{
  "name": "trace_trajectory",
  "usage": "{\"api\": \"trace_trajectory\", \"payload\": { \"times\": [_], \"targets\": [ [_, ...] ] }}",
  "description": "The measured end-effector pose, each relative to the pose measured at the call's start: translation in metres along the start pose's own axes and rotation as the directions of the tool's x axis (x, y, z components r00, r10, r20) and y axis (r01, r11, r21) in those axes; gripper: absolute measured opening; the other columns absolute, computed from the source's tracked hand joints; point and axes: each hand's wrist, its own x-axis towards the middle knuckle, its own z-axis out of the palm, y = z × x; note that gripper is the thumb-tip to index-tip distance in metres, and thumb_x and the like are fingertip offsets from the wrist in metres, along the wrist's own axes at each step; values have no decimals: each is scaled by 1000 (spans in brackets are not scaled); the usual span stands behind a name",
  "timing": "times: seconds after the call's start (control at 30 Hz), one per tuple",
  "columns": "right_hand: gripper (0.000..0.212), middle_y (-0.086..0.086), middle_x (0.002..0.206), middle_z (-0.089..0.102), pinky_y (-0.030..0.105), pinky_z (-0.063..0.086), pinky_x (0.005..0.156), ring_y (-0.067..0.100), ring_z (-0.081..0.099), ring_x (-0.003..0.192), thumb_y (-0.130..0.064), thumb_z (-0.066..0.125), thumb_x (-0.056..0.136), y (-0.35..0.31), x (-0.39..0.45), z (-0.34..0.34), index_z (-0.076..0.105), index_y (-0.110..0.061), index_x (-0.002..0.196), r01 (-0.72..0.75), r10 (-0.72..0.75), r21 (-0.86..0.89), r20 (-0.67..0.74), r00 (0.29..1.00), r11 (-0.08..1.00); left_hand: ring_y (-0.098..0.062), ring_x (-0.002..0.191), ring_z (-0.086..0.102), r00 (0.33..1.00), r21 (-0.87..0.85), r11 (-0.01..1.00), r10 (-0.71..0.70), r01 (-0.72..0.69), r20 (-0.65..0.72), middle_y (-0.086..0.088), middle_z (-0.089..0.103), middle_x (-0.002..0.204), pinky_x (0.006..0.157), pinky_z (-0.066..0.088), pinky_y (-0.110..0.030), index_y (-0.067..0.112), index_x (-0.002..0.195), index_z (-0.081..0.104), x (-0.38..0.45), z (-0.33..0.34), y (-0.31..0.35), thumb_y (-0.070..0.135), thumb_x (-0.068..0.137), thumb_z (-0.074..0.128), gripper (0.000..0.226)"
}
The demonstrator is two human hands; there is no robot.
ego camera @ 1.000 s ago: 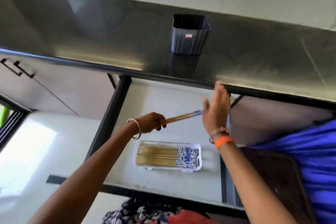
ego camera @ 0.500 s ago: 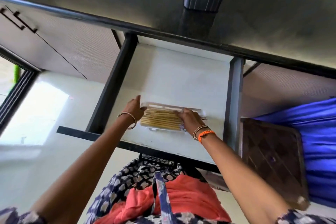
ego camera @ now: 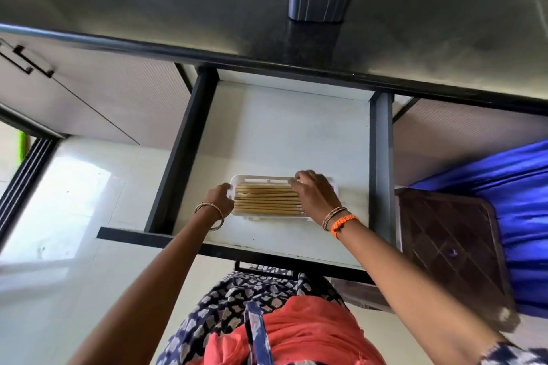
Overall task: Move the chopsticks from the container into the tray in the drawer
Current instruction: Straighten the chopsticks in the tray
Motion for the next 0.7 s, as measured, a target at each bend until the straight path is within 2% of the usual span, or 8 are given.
{"api": "trace_trajectory", "payload": {
  "times": [0.03, 0.07, 0.13, 0.23, 0.3, 0.4, 0.53, 0.7],
  "targets": [
    [46, 14, 105, 67, 37, 52, 80, 32, 63, 99, 10, 65, 66, 4, 0, -2, 66, -9, 107, 18, -22, -62, -64, 998, 998, -37, 113, 55, 1000, -5, 1000, -2, 2, -9, -22, 57, 126, 95, 45, -37, 5, 131, 47, 1, 0, 1, 4, 86, 50, 45],
    [45, 14, 112, 65, 41, 47, 88, 32, 59, 108, 7, 61, 71, 7, 1, -6, 63, -10, 112, 4, -9, -82, -54, 998, 997, -37, 113, 55, 1000, -2, 1000, -1, 1, -18, -22, 57, 126, 95, 44, -36, 5, 131, 47, 1, -1, 1, 3, 85, 49, 45],
    [39, 11, 125, 57, 45, 35, 100, 29, 47, 122, -6, 51, 86, 13, 2, -11, 52, -15, 124, -114, 120, -74, 76, 990, 991, -36, 113, 55, 1000, 22, 1000, 14, -13, -28, -21, 57, 125, 93, 45, -35, 4, 129, 48, 1, -3, 3, 2, 85, 48, 44],
    [55, 9, 128, 54, 44, 39, 94, 30, 45, 122, -2, 47, 86, 17, -3, -7, 39, -23, 136, -246, 255, -67, 276, 927, 967, -36, 107, 58, 998, 73, 996, 56, -54, -27, -22, 60, 118, 86, 47, -36, 1, 121, 52, -3, -3, 4, 1, 84, 48, 38],
    [66, 10, 126, 57, 44, 45, 90, 31, 51, 118, 9, 45, 81, 18, -11, -2, 42, -25, 137, -266, 267, -37, 251, 930, 963, -36, 103, 59, 998, 98, 993, 69, -68, -13, -23, 61, 115, 83, 48, -36, 0, 117, 55, -7, 0, 0, 0, 83, 48, 35],
    [69, 13, 122, 64, 41, 52, 86, 33, 61, 109, 18, 39, 77, 14, -24, 5, 54, -25, 129, -314, 311, -24, 218, 925, 949, -35, 109, 58, 997, 111, 991, 78, -78, 5, -22, 58, 122, 89, 48, -35, 1, 124, 52, -14, 4, -10, -1, 84, 47, 41],
    [57, 14, 121, 66, 42, 54, 87, 33, 64, 106, 15, 43, 83, 7, -32, 10, 59, -21, 125, -360, 356, -7, 172, 918, 933, -34, 111, 57, 996, 107, 991, 83, -84, 15, -21, 56, 125, 90, 47, -34, 3, 128, 49, -16, 5, -13, -1, 84, 48, 44],
    [57, 12, 126, 61, 44, 43, 102, 30, 54, 119, 12, 52, 78, 0, -36, 1, 54, -15, 129, -286, 290, -45, 119, 950, 957, -37, 110, 58, 998, 64, 996, 66, -65, 2, -22, 58, 123, 90, 48, -35, 1, 124, 52, -16, 6, -17, -2, 82, 50, 42]
  ]
}}
